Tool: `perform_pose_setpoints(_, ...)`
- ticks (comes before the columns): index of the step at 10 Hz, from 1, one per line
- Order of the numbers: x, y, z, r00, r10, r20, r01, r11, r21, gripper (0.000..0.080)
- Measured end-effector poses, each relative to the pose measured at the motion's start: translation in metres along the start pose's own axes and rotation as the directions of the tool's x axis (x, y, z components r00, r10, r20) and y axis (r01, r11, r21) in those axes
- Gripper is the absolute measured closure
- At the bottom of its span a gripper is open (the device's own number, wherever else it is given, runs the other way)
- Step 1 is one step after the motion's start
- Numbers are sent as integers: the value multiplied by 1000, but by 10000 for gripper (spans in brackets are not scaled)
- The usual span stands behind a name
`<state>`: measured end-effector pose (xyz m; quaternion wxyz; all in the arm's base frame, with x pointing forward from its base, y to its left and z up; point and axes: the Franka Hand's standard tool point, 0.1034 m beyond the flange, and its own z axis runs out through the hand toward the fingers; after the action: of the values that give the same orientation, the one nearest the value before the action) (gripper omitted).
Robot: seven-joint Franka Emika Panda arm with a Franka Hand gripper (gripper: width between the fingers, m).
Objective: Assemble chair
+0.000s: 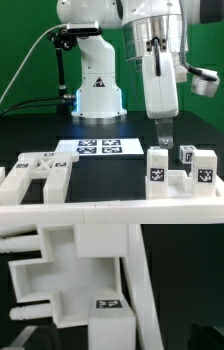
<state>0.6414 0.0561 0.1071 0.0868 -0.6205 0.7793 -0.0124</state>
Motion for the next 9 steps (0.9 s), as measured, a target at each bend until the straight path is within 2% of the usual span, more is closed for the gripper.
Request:
perform_pose_setpoints(3,-2,7,-8,976,-220,6,220,976,-2,150)
perform_pose_setpoints(4,-6,7,-13,946,-325,7,325,946,11,150)
perform_pose_setpoints(5,-5,13,-13,875,-484,-8,484,875,24,150)
perform_pose_setpoints(6,-4,17,-10,817,-576,-15,576,817,18,150)
perform_pose_setpoints(9,-3,15,-10,726,-687,-19,687,726,17,150)
